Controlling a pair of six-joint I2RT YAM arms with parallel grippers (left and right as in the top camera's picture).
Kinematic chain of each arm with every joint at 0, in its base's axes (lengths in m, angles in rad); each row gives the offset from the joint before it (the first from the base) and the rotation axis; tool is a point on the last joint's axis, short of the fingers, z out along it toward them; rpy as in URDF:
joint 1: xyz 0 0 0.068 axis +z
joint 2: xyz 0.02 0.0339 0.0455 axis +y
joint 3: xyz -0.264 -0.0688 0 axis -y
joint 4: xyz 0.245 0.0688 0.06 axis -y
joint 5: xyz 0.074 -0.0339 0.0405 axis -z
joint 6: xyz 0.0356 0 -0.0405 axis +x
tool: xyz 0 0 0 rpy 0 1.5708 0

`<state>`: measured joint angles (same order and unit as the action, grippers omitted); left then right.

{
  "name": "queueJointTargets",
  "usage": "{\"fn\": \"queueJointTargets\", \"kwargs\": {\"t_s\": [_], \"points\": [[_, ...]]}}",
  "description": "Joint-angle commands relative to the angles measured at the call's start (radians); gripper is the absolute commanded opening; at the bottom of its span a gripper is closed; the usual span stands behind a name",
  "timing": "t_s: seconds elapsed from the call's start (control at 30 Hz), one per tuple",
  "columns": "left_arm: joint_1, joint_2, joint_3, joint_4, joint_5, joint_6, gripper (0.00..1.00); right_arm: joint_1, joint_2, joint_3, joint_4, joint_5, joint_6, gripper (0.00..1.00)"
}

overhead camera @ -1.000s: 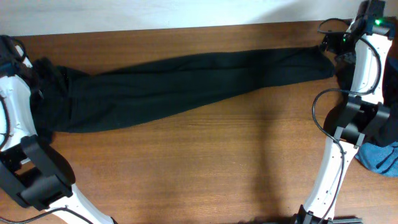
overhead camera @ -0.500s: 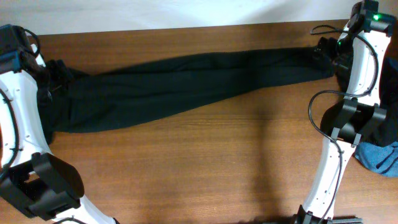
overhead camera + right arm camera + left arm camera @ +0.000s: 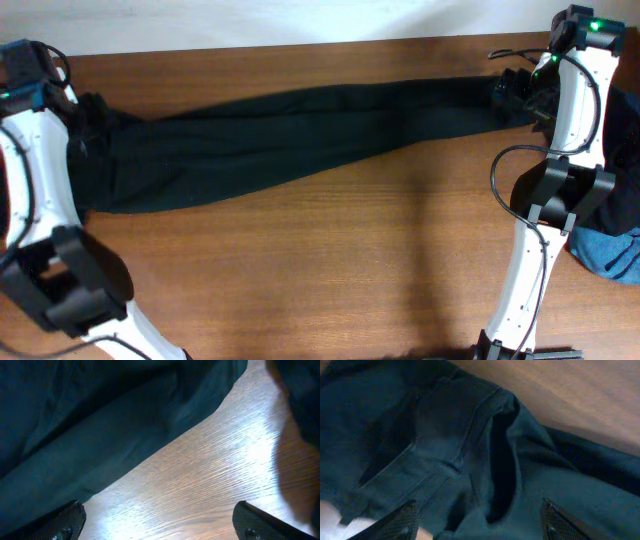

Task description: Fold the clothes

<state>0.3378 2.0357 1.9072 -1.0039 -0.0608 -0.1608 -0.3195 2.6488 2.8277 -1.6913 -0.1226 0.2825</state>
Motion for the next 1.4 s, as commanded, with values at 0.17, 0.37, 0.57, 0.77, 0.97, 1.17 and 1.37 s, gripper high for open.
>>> {"fn": "queueJointTargets", "kwargs": {"t_s": [0.17,0.37,0.57,0.77,0.97,1.17,1.37], "points": [[-0.004,0.122,-0.010,0.062,-0.007,0.059,0.76,0.004,-0.041,0.009,0.004,-0.024,0.142,0.99],[-0.004,0.138,-0.010,0.143,-0.010,0.110,0.77,0.005,-0.039,-0.055,0.041,-0.028,0.206,0.99],[-0.003,0.143,-0.010,0.198,-0.012,0.110,0.77,0.005,-0.039,-0.136,0.060,-0.035,0.226,0.99],[-0.003,0.143,-0.010,0.219,-0.012,0.110,0.77,0.006,-0.039,-0.219,0.164,-0.135,0.206,0.99],[-0.003,0.143,-0.010,0.219,-0.015,0.110,0.77,0.011,-0.039,-0.225,0.195,-0.158,0.205,0.78],[-0.003,0.143,-0.010,0.219,-0.015,0.110,0.78,0.012,-0.039,-0.226,0.204,-0.155,0.209,0.58],[-0.003,0.143,-0.010,0.219,-0.015,0.110,0.78,0.012,-0.039,-0.227,0.176,-0.154,0.284,0.67]]}}
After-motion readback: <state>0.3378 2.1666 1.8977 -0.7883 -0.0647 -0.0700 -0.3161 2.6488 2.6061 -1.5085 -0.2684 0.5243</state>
